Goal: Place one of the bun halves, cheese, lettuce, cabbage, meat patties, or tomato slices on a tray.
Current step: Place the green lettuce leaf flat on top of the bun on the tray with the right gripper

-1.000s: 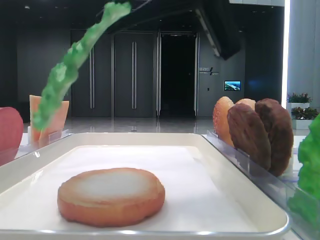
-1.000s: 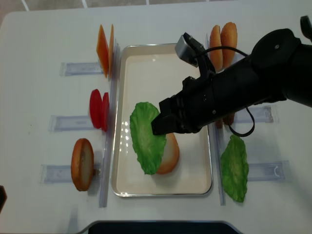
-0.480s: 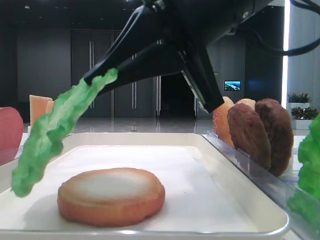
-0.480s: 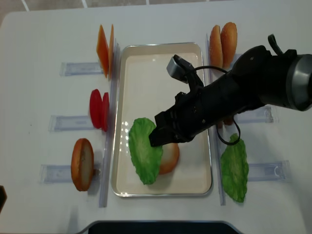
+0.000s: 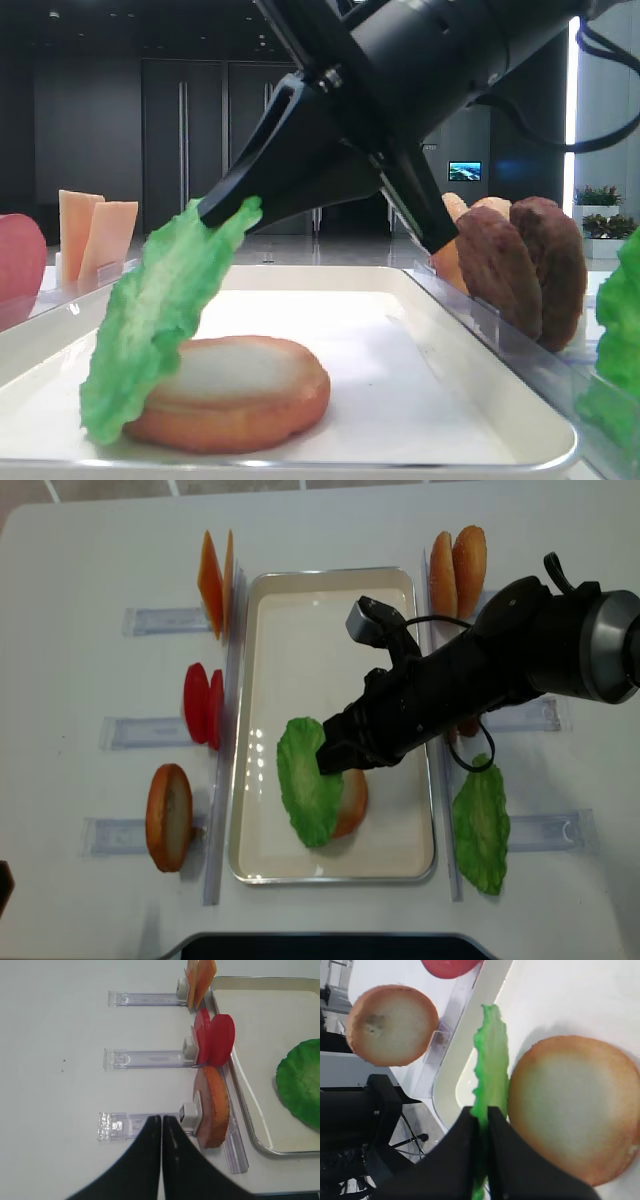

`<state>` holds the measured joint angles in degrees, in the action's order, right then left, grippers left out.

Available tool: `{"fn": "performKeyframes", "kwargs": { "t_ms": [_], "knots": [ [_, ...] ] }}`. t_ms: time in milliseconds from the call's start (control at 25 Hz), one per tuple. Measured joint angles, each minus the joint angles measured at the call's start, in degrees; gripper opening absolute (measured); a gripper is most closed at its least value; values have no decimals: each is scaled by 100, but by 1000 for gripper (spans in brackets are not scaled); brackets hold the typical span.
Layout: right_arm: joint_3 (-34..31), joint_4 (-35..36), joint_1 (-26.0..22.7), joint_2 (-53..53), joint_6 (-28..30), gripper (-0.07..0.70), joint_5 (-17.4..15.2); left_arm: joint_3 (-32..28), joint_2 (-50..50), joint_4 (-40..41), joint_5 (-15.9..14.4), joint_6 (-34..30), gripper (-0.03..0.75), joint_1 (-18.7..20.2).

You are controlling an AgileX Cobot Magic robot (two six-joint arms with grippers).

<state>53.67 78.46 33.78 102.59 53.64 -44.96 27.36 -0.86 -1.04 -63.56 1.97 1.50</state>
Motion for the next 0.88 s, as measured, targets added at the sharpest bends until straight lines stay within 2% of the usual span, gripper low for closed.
{"fn": "performKeyframes", "kwargs": {
  "t_ms": [400,520,640,760,880],
  "knots": [
    [0,-378,-6,0,-71,52,129,0,0,0,0,0,0,0],
    [0,-404,-11,0,-134,74,161,0,0,0,0,0,0,0],
    [0,-583,-11,0,-292,167,244,0,0,0,0,0,0,0],
    [0,-953,-11,-57,-594,339,471,0,0,0,0,0,0,0],
    [0,-1357,-11,-195,-960,470,726,0,0,0,0,0,0,0]
  ]
}}
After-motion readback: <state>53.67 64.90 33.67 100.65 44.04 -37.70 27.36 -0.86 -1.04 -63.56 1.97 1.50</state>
